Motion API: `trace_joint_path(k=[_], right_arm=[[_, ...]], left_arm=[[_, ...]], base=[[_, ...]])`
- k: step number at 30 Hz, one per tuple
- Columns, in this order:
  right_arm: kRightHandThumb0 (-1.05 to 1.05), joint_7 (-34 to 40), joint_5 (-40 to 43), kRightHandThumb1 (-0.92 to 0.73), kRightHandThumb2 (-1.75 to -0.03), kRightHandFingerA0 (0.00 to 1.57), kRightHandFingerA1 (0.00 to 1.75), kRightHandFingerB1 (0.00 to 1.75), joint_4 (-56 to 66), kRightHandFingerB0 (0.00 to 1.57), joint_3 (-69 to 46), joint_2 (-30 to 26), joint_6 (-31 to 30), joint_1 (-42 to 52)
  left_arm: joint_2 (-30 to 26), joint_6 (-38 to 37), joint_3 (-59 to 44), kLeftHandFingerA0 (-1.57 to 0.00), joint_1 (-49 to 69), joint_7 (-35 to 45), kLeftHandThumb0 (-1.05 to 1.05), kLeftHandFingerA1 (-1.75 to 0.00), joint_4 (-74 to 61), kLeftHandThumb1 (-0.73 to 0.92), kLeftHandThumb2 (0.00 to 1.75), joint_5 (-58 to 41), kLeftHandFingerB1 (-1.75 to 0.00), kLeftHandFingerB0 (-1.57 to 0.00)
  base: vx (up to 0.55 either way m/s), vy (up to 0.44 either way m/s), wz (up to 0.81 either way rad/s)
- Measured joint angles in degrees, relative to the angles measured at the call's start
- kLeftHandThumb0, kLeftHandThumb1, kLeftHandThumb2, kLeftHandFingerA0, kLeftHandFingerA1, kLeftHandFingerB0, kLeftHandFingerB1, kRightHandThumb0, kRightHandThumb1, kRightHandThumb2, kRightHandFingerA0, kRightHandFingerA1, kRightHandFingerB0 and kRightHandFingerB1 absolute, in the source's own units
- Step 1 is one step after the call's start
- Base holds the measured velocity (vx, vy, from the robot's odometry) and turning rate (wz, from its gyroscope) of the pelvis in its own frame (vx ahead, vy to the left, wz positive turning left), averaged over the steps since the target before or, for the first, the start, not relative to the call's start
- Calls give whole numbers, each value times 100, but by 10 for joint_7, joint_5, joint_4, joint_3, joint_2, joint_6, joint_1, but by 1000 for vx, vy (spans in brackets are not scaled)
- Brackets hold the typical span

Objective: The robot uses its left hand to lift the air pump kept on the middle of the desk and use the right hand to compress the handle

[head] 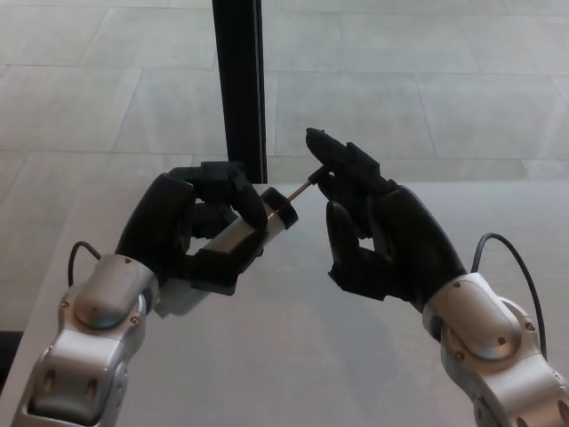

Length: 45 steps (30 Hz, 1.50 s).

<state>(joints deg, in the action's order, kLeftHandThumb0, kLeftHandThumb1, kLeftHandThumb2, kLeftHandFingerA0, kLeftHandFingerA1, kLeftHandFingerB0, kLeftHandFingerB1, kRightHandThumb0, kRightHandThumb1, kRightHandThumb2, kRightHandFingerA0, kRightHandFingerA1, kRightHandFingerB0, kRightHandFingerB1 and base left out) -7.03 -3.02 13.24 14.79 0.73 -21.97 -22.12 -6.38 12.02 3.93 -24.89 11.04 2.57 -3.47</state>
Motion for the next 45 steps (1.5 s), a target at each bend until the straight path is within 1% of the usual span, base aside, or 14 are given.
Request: trace_joint_path(k=[7,8,10,12,13,16,20,33,34,35,38,39,40,45], right_arm=[[-105,3,-11,-92,-72,0,0,0,25,0,4,-2,-14,19],[-102,1,-11,-79,-107,0,20,0,31,0,4,-3,-18,22],[-104,-2,-10,-82,-108,0,18,0,38,0,4,-4,-27,26],[-102,-9,-9,-80,-107,0,18,0,50,0,4,-11,-43,33],[-105,-12,-8,-92,-73,0,0,0,54,0,2,-13,-51,35],[-105,-17,-5,-92,-75,0,0,0,57,0,-8,-14,-75,38],[-98,-15,-3,-85,-99,0,0,0,58,0,-33,-10,-106,38],[-88,11,-19,-92,-87,0,0,0,30,0,-91,-29,-197,-82],[-95,13,-21,-92,-82,0,0,0,24,0,-94,-33,-200,-95],[-95,16,-23,-92,-92,0,0,0,15,0,-96,-35,-203,-109],[-97,19,-28,-92,-91,0,0,0,-14,0,-96,-39,-209,-141],[-98,21,-29,-83,-102,0,0,0,-21,0,-96,-39,-210,-150],[-97,22,-30,-92,-86,0,0,0,-28,0,-96,-38,-212,-157],[-98,25,-32,-92,-92,0,0,0,-65,0,-92,-30,-214,-179]], left_arm=[[0,0,0,-108,4,0,-6,-172,1,39,150,3,-150,-98],[0,0,1,-108,6,-1,-6,-174,0,40,153,4,-150,-99],[1,0,2,-108,7,-2,-6,-175,1,38,156,6,-151,-99],[3,0,3,-108,8,-3,-6,-175,0,38,161,7,-154,-100],[4,0,3,-108,9,-3,-4,-175,0,40,158,8,-155,-99],[4,1,5,-106,9,-6,-2,-175,-3,43,153,12,-155,-97],[0,0,10,-107,14,-9,2,-174,-6,44,150,22,-154,-99],[-36,-8,41,-105,27,-10,-1,-175,-16,44,140,62,-160,-96],[-41,-12,46,-111,27,-10,-2,-171,-16,43,140,69,-150,-99],[-45,-16,52,-112,27,-11,-2,-172,-16,44,139,76,-151,-99],[-53,-33,70,-113,27,-14,-4,-169,-14,41,143,95,-152,-101],[-55,-39,76,-113,27,-15,-7,-168,-13,38,148,101,-154,-102],[-59,-45,83,-113,27,-15,-4,-166,-13,36,150,107,-153,-102],[-74,-73,120,-111,23,-16,-10,-166,-11,35,151,144,-154,-100]], base=[[0,0,0],[0,0,0],[0,0,0],[0,0,0],[0,0,0],[0,0,0],[0,0,0],[0,0,0],[0,0,0],[0,0,0],[0,0,0],[0,0,0],[0,0,0],[0,0,0]])
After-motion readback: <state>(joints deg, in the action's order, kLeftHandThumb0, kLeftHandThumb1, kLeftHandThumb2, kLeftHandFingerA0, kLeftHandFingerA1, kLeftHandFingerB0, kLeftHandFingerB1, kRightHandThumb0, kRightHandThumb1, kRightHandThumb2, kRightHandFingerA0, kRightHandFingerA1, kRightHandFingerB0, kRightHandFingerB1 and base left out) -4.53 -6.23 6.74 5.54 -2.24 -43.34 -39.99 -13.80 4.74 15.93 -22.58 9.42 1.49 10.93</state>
